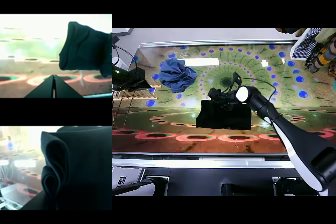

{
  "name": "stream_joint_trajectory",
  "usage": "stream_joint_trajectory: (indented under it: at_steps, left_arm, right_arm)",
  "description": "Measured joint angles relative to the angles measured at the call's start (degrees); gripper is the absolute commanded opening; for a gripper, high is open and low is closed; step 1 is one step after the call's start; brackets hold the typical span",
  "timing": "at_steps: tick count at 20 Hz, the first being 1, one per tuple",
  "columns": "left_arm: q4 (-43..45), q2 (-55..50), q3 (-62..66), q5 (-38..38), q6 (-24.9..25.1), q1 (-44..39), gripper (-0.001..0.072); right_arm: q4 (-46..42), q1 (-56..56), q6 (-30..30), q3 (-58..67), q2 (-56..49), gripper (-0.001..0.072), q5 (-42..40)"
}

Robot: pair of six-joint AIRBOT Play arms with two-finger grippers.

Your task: Fold the clothes and pants, and hang the long-sleeved shirts on hangers.

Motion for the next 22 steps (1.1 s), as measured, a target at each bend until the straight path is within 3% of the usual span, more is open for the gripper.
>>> stream_joint_trajectory:
  at_steps: [1, 2, 5, 6, 10, 12, 15, 22]
  left_arm:
    - [0.00, 0.00, 0.00, 0.28, 0.02, 0.02, 0.0017]
    - [0.00, -0.02, 0.00, 0.31, 0.07, 0.04, 0.0017]
    - [0.04, -0.24, 0.00, 0.57, 0.11, 0.04, 0.0017]
    - [0.04, -0.37, 0.00, 0.57, 0.11, 0.04, 0.0017]
    - [0.07, -0.68, 0.00, 0.66, 0.11, 0.07, 0.0017]
    - [0.07, -0.72, 0.00, 0.66, 0.11, 0.07, 0.0017]
    - [0.07, -0.74, 0.00, 0.66, 0.11, 0.07, 0.0017]
    - [0.07, -0.74, 0.00, 0.31, 0.11, 0.07, 0.0017]
  right_arm:
    - [0.44, 0.09, 0.00, 0.00, -0.68, 0.0029, -0.02]
    - [0.85, 0.15, 0.00, 0.00, -1.29, 0.0077, -0.13]
    - [1.90, 0.24, -0.15, 0.00, -2.54, 0.0418, -0.44]
    - [2.45, 0.26, -0.46, 0.00, -2.73, 0.0489, -0.63]
    - [6.62, 0.15, -3.72, 0.00, -2.34, 0.0498, -2.60]
    - [8.11, -0.70, -5.03, 0.02, -0.96, 0.0557, -4.09]
    - [9.05, -4.92, -7.32, 0.02, 2.03, 0.0557, -2.69]
    - [5.77, -26.56, -20.06, -0.74, 7.63, 0.0589, 18.88]
